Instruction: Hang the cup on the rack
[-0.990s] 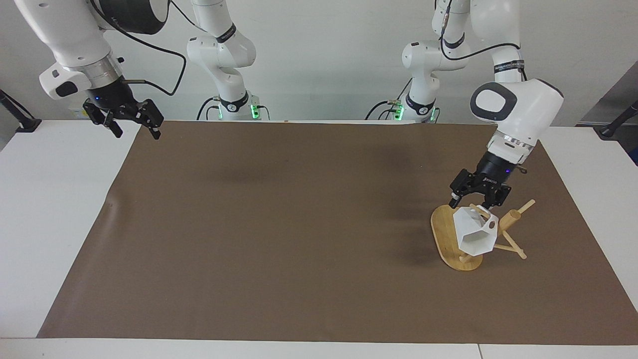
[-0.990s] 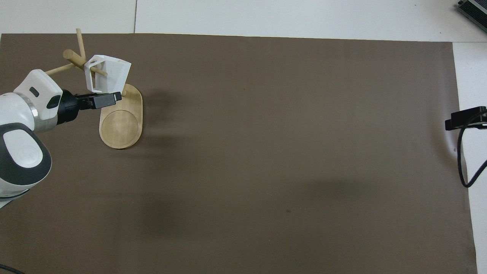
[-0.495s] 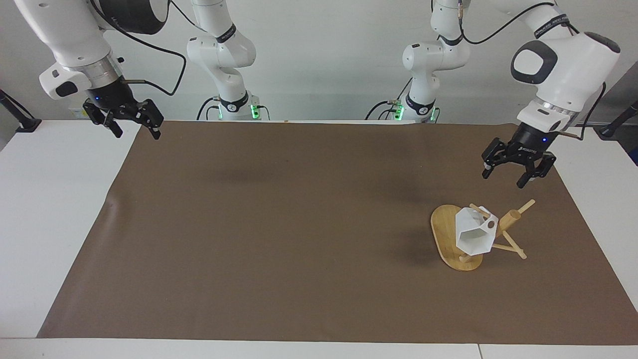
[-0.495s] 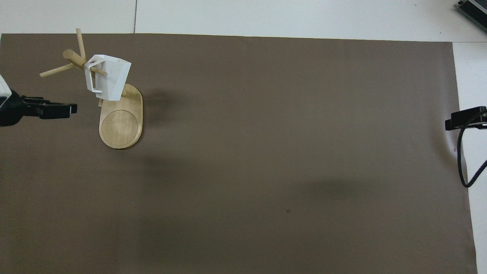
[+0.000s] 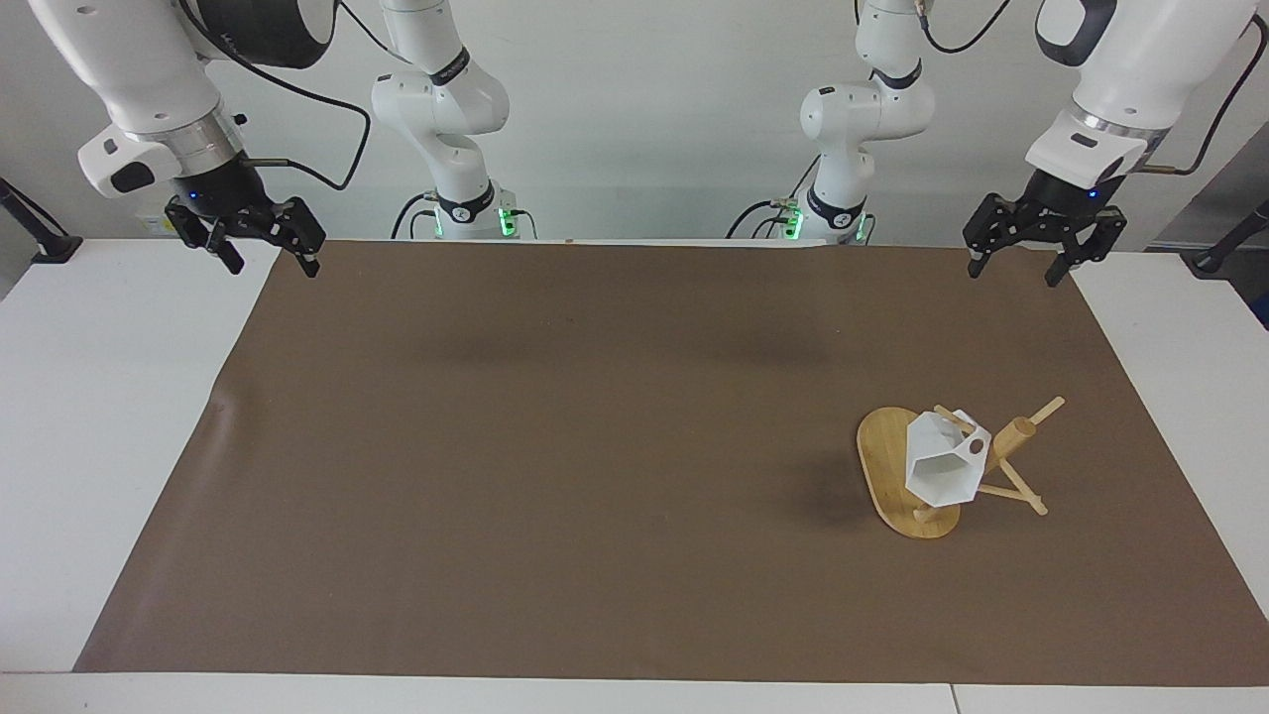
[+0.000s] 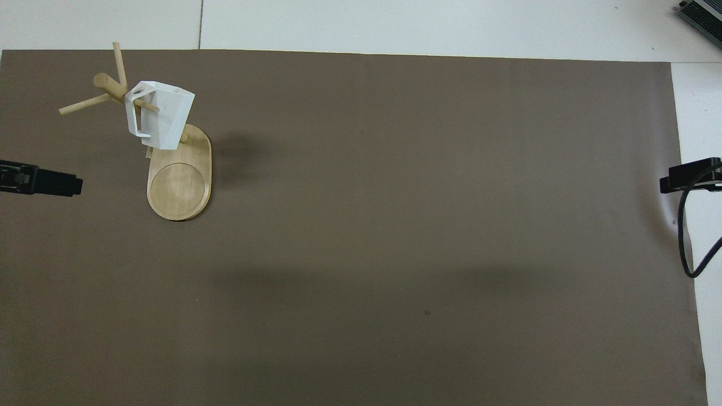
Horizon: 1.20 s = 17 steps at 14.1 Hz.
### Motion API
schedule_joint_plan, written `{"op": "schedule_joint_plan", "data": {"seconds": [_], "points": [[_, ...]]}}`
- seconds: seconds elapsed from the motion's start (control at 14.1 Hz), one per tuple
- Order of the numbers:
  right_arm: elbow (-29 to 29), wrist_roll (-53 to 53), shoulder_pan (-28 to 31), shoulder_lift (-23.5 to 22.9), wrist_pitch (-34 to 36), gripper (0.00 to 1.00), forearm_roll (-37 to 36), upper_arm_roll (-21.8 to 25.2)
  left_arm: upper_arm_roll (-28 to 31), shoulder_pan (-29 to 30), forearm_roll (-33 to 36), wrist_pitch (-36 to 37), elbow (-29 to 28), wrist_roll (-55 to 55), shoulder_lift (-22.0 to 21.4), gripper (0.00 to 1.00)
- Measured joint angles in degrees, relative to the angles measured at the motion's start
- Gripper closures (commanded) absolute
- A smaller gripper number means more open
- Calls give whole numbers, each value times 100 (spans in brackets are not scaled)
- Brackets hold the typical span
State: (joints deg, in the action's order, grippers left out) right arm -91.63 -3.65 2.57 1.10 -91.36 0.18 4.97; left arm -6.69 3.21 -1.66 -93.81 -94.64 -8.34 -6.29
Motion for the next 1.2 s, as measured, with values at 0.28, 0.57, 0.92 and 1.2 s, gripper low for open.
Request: {"op": "schedule_joint_plan", "data": {"seconds": [0.28,0.57,0.92,1.2], "points": [[0,0,0,0,0,0,0,0,-163,-1,47,628,383,187,17,0],[0,0,0,0,0,0,0,0,-264,-1,45,920,489,223,82,0],[0,0,0,0,0,0,0,0,540,-768,44,1405,535,229,100,0],[0,0,0,0,0,0,0,0,861,-880,44,1461,607,229,103,0]]}}
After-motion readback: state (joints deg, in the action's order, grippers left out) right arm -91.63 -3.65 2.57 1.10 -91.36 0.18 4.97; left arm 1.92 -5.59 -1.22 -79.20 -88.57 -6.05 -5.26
